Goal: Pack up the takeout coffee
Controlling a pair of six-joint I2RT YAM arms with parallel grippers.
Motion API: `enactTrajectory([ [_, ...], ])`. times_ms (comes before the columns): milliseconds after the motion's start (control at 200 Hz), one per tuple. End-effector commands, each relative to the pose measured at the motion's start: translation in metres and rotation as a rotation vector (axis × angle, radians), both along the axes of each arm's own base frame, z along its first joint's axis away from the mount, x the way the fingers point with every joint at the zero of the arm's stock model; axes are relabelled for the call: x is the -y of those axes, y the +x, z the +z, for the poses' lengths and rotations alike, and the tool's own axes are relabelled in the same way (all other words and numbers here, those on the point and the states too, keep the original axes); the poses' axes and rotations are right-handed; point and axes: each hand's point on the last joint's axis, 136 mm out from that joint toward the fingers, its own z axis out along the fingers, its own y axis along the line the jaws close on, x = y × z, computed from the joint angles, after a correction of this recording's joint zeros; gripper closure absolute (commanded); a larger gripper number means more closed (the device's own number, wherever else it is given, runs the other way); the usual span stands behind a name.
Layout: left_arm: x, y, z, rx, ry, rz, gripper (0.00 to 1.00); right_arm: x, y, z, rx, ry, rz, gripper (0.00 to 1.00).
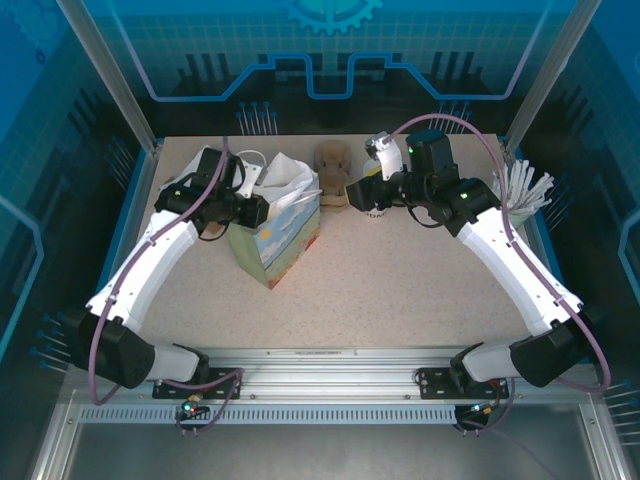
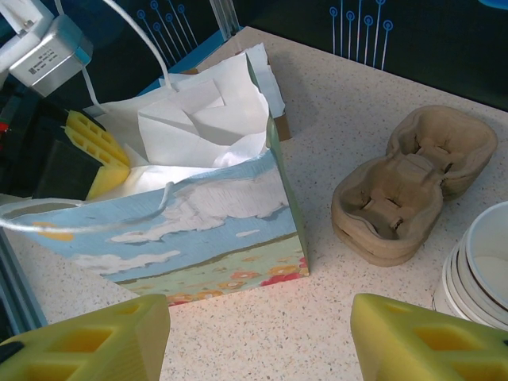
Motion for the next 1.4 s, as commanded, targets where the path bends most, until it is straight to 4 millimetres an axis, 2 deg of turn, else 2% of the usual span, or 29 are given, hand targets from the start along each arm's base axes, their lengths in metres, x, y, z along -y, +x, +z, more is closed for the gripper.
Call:
enactTrajectory([
  [0,0.000,0.004,0.033,0.104,-0.041,0.040,0.69,0.004,-0.002,0.008,0.010,0.014,-0.004,0.37],
  [170,-0.001,-0.001,0.092,0.313,-0.136,0.059,0.52,0.003,-0.004,0.009,0.015,0.018,-0.002,0.37],
  [250,-0.010,-0.008,0.110,0.393,-0.162,0.105,0.45,0.003,-0.007,0.010,0.028,0.017,-0.004,0.36],
  [330,-0.031,-0.014,0.118,0.457,-0.161,0.201,0.41,0.005,-0.011,0.008,0.038,0.010,-0.017,0.36],
  [410,-0.065,-0.020,0.118,0.504,-0.141,0.354,0.38,0.011,-0.014,0.008,0.065,-0.006,-0.048,0.32],
  [525,-0.106,-0.033,0.115,0.585,-0.148,0.528,0.31,0.037,-0.012,0.001,0.128,-0.086,-0.165,0.24],
  [575,-0.121,-0.037,0.107,0.618,-0.142,0.587,0.24,0.056,-0.009,-0.004,0.159,-0.142,-0.248,0.21],
  [675,-0.154,-0.040,0.086,0.669,-0.079,0.730,0.14,0.100,-0.002,-0.013,0.210,-0.245,-0.426,0.08],
  [735,-0.177,-0.041,0.066,0.672,-0.013,0.829,0.10,0.125,0.002,-0.021,0.235,-0.305,-0.527,0.01],
  [825,-0.203,-0.037,0.031,0.667,0.028,0.935,0.05,0.159,0.007,-0.037,0.237,-0.349,-0.653,0.00],
  [935,-0.217,-0.023,-0.022,0.584,0.047,0.975,0.01,0.194,0.015,-0.068,0.167,-0.313,-0.791,0.00],
  [1040,-0.214,-0.005,-0.061,0.503,0.095,0.923,0.01,0.220,0.022,-0.102,0.114,-0.306,-0.877,0.00],
  [1060,-0.213,-0.002,-0.068,0.484,0.096,0.911,0.01,0.223,0.025,-0.103,0.116,-0.307,-0.887,0.00],
  [1070,-0.212,0.000,-0.071,0.475,0.097,0.904,0.01,0.225,0.023,-0.113,0.102,-0.319,-0.886,0.00],
  [1196,-0.188,0.019,-0.105,0.396,0.048,0.758,0.02,0.238,0.031,-0.148,0.071,-0.374,-0.906,0.00],
  [1311,-0.166,0.026,-0.120,0.403,-0.020,0.646,0.02,0.243,0.036,-0.171,0.063,-0.391,-0.897,0.00],
  [1396,-0.160,0.028,-0.125,0.417,-0.034,0.606,0.02,0.242,0.039,-0.183,0.082,-0.401,-0.867,0.00],
])
